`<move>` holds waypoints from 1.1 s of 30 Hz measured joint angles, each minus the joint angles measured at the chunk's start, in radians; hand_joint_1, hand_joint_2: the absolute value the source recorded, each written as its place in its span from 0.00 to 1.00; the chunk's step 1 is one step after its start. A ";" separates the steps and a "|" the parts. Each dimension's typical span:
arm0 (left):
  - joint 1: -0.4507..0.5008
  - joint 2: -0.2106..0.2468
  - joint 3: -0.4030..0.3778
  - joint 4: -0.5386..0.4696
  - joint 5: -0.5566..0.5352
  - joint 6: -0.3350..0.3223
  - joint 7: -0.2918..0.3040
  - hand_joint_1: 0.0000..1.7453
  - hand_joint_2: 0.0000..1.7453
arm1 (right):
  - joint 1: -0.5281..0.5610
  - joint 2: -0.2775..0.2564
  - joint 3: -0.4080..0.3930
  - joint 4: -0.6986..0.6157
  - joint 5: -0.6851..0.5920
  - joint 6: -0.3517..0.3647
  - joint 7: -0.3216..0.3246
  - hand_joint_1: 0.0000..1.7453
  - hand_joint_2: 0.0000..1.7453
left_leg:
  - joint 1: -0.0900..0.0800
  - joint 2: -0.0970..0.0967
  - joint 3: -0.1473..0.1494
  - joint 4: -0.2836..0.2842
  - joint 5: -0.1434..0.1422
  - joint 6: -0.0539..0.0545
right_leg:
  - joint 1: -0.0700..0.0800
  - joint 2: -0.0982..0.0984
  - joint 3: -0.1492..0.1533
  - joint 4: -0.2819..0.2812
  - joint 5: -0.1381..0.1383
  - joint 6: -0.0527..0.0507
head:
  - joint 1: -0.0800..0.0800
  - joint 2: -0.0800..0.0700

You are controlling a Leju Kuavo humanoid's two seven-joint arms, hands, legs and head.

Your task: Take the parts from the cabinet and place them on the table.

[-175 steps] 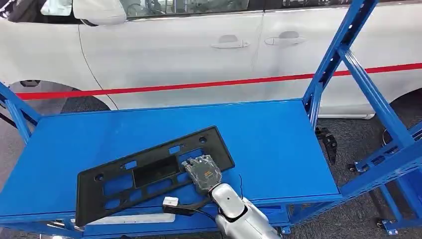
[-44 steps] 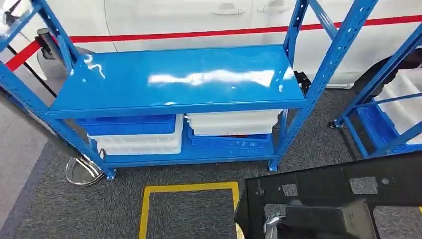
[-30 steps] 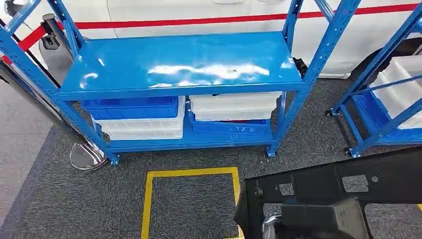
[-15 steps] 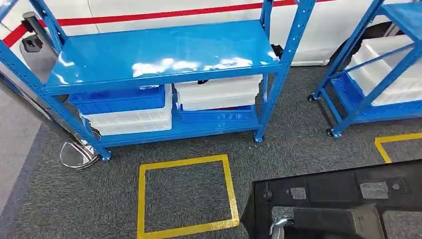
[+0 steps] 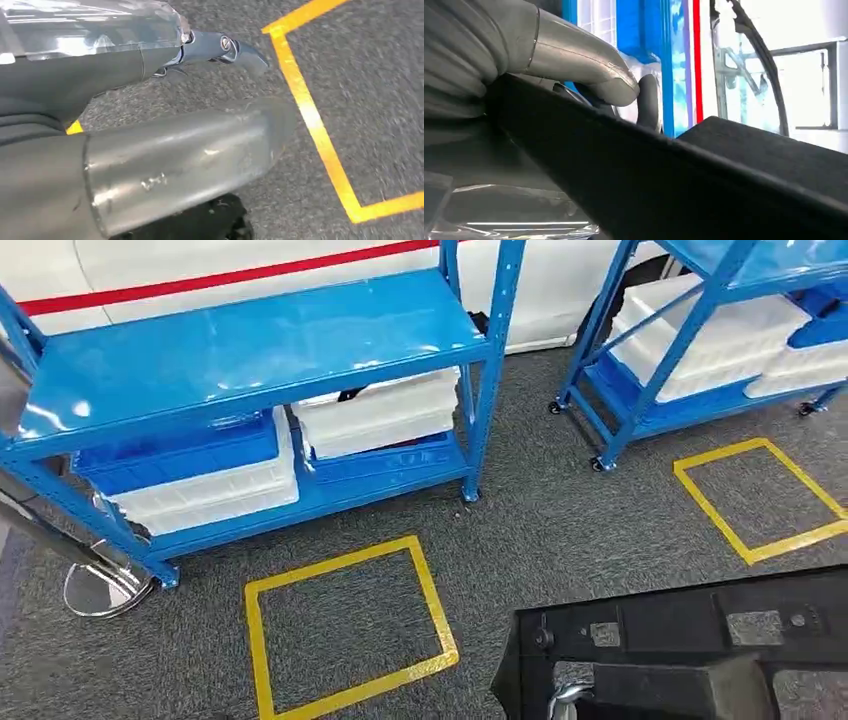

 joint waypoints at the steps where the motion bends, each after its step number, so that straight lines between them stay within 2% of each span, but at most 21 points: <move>1: -0.005 0.000 0.000 0.000 0.003 0.000 0.001 0.00 0.00 | 0.000 0.000 0.000 -0.001 0.000 0.000 0.000 1.00 1.00 | 0.001 0.010 0.004 0.001 0.001 -0.003 | 0.003 0.012 -0.003 -0.006 -0.002 -0.004 | 0.007 0.000; 3: -0.011 0.000 0.000 0.000 0.004 0.000 0.003 0.00 0.00 | 0.002 0.000 -0.001 -0.003 0.000 0.000 0.002 1.00 1.00 | -0.005 0.036 0.007 -0.002 0.003 -0.015 | -0.006 0.037 -0.008 -0.020 0.010 -0.020 | 0.008 0.000; 5: -0.010 0.004 0.001 0.000 0.005 -0.003 0.003 0.00 0.00 | 0.001 0.003 -0.001 -0.005 -0.001 0.001 0.002 1.00 1.00 | 0.005 -0.072 -0.019 0.058 -0.059 -0.025 | -0.015 0.057 -0.013 -0.028 0.024 -0.032 | 0.000 0.000; 6: -0.008 0.004 0.001 0.000 0.005 -0.005 0.004 0.00 0.00 | -0.001 0.004 -0.001 -0.005 -0.001 0.001 0.003 1.00 1.00 | 0.010 -0.101 -0.049 0.131 -0.104 -0.029 | -0.015 0.069 -0.019 -0.028 0.028 -0.037 | -0.004 0.000; 8: -0.001 0.008 0.002 0.000 0.005 -0.005 0.006 0.00 0.00 | 0.000 0.005 -0.001 -0.005 -0.002 0.002 0.003 1.00 1.00 | 0.012 -0.116 -0.109 0.280 -0.168 -0.036 | -0.013 0.097 -0.029 -0.023 0.033 -0.038 | -0.005 0.000; 9: 0.001 0.010 0.003 0.000 0.005 -0.006 0.006 0.00 0.00 | 0.000 0.005 -0.001 -0.005 -0.002 0.001 0.004 1.00 1.00 | 0.012 -0.116 -0.120 0.309 -0.164 -0.039 | -0.014 0.112 -0.035 -0.018 0.035 -0.037 | -0.006 0.000; 10: 0.001 0.010 0.003 0.000 0.005 -0.006 0.006 0.00 0.00 | 0.001 0.005 -0.001 -0.005 -0.002 0.002 0.004 1.00 1.00 | 0.013 -0.116 -0.105 0.283 -0.132 -0.040 | -0.015 0.127 -0.039 -0.011 0.035 -0.036 | -0.006 0.000; 12: -0.001 0.015 0.003 0.000 0.005 -0.011 0.006 0.00 0.00 | 0.000 0.005 -0.001 -0.005 -0.002 0.002 0.005 1.00 1.00 | 0.020 -0.132 -0.024 0.123 -0.038 -0.041 | -0.017 0.156 -0.045 0.002 0.033 -0.031 | -0.006 0.000; 13: 0.000 0.017 0.003 0.000 0.006 -0.013 0.006 0.00 0.00 | 0.000 0.005 -0.001 -0.004 -0.002 0.003 0.005 1.00 1.00 | 0.025 -0.166 0.013 0.040 -0.016 -0.040 | -0.018 0.167 -0.050 0.010 0.031 -0.026 | -0.007 0.000; 14: 0.001 0.018 0.004 0.000 0.006 -0.016 0.008 0.00 0.00 | -0.004 0.005 -0.001 -0.002 -0.002 0.004 0.004 1.00 1.00 | 0.025 -0.222 0.032 0.022 -0.033 -0.038 | -0.016 0.180 -0.061 0.018 0.033 -0.017 | -0.006 0.000; 18: -0.001 0.023 0.006 0.000 0.015 -0.023 0.011 0.00 0.00 | -0.009 0.006 0.001 0.008 -0.002 0.008 0.004 1.00 1.00 | 0.026 -0.180 0.020 0.008 -0.028 -0.013 | -0.015 0.230 -0.084 0.017 0.055 0.018 | -0.007 0.000; 19: -0.002 0.024 0.006 0.000 0.019 -0.024 0.012 0.00 0.00 | -0.011 0.006 0.001 0.012 -0.002 0.010 0.002 1.00 1.00 | 0.030 -0.163 0.019 0.002 -0.022 -0.004 | -0.019 0.203 -0.089 0.030 0.045 0.018 | -0.007 0.000; 20: -0.001 0.024 0.007 0.000 0.026 -0.024 0.013 0.00 0.00 | -0.015 0.006 0.002 0.015 -0.002 0.012 0.001 1.00 1.00 | 0.027 -0.153 0.016 0.000 -0.019 0.004 | -0.014 0.148 -0.107 0.063 0.014 0.020 | 0.003 0.000; 21: 0.002 0.028 0.008 0.000 0.027 -0.025 0.014 0.00 0.00 | -0.024 0.006 0.003 0.022 -0.002 0.016 0.000 1.00 1.00 | 0.023 -0.135 0.012 0.000 -0.017 0.007 | -0.015 0.114 -0.139 0.132 -0.031 0.023 | 0.007 0.000; 23: 0.006 0.032 0.012 0.000 0.028 -0.026 0.017 0.00 0.00 | -0.038 0.006 0.006 0.036 -0.002 0.018 0.000 1.00 1.00 | 0.017 -0.099 0.005 0.002 -0.016 0.009 | -0.019 0.095 -0.209 0.291 -0.103 0.029 | 0.006 0.000; 24: 0.007 0.035 0.013 0.000 0.030 -0.026 0.019 0.00 0.00 | -0.040 0.006 0.006 0.041 -0.002 0.019 -0.002 1.00 1.00 | 0.016 -0.083 0.003 0.004 -0.016 0.009 | -0.021 0.092 -0.221 0.328 -0.108 0.031 | 0.006 0.000; 26: 0.005 0.038 0.015 0.000 0.039 -0.027 0.021 0.00 0.00 | -0.047 0.006 0.007 0.056 -0.002 0.024 -0.003 1.00 1.00 | 0.015 -0.057 0.003 0.004 -0.017 0.008 | -0.022 0.086 -0.173 0.260 -0.060 0.030 | 0.006 0.000; 27: 0.003 0.038 0.016 0.000 0.039 -0.029 0.023 0.00 0.00 | -0.054 0.006 0.007 0.062 -0.002 0.027 -0.005 1.00 1.00 | 0.015 -0.046 0.005 0.004 -0.018 0.006 | -0.022 0.074 -0.118 0.170 -0.019 0.027 | 0.006 0.000; 28: 0.001 0.039 0.016 0.000 0.039 -0.030 0.024 0.00 0.00 | -0.060 0.006 0.008 0.065 -0.002 0.028 -0.006 1.00 1.00 | 0.014 -0.036 0.011 0.005 -0.020 0.003 | -0.020 0.038 -0.055 0.069 0.015 0.020 | 0.006 0.000; 29: 0.002 0.039 0.018 0.000 0.039 -0.030 0.024 0.00 0.00 | -0.069 0.006 0.008 0.069 -0.002 0.029 -0.009 1.00 1.00 | 0.009 -0.027 0.014 0.006 -0.023 -0.002 | -0.010 -0.012 -0.030 0.019 -0.001 0.014 | 0.006 0.000; 33: -0.005 0.041 0.024 0.000 0.039 -0.036 0.026 0.00 0.00 | -0.081 0.006 0.008 0.082 -0.007 0.034 -0.011 1.00 1.00 | 0.005 0.015 0.021 0.006 -0.025 -0.023 | -0.001 0.034 -0.045 0.014 0.007 -0.011 | 0.003 0.000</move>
